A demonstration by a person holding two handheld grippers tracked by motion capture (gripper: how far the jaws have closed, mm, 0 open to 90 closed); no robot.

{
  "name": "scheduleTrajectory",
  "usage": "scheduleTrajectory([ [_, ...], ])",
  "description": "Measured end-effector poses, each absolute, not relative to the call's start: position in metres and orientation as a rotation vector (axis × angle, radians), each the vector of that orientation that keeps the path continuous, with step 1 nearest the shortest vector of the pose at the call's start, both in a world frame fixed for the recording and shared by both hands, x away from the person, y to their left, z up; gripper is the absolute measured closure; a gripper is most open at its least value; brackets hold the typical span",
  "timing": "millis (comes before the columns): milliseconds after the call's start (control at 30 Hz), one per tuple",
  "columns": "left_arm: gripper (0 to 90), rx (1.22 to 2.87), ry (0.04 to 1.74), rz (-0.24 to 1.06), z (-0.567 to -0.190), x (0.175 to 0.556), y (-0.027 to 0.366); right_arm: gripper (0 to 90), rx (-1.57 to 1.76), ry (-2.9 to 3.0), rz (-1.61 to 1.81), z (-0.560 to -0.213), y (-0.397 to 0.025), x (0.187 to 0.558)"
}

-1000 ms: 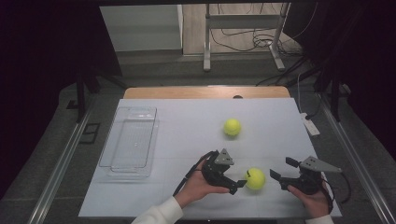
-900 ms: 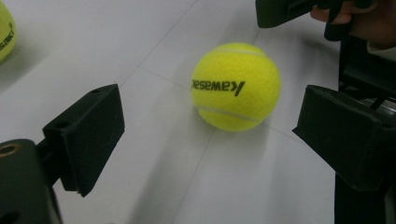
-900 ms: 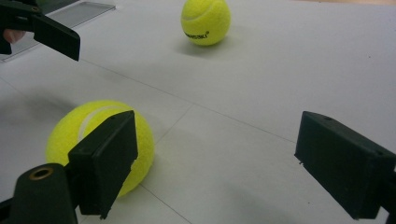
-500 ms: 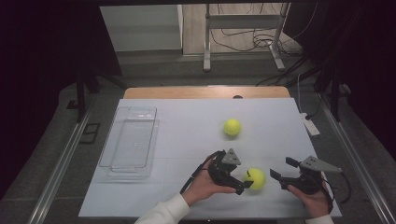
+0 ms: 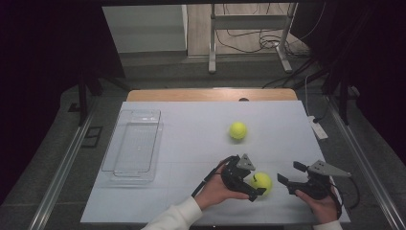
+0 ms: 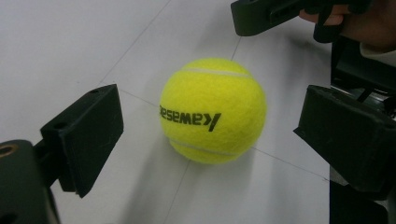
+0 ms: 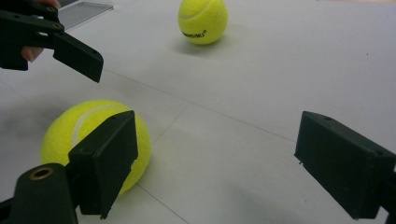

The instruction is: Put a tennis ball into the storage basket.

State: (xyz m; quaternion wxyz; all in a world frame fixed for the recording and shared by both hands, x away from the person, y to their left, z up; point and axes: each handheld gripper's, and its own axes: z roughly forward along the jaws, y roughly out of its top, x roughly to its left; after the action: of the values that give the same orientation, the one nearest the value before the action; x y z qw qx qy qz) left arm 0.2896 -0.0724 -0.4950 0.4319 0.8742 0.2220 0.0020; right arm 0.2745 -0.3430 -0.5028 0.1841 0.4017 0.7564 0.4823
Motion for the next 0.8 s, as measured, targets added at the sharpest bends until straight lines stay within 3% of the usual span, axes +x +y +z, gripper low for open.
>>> scheduleTrajectory([
  [800, 6.6, 2.277, 0.539, -0.022, -0.51, 0.297, -0.102, 13.5, 1.137, 2.129, 1.357, -0.503, -0.345, 0.275],
])
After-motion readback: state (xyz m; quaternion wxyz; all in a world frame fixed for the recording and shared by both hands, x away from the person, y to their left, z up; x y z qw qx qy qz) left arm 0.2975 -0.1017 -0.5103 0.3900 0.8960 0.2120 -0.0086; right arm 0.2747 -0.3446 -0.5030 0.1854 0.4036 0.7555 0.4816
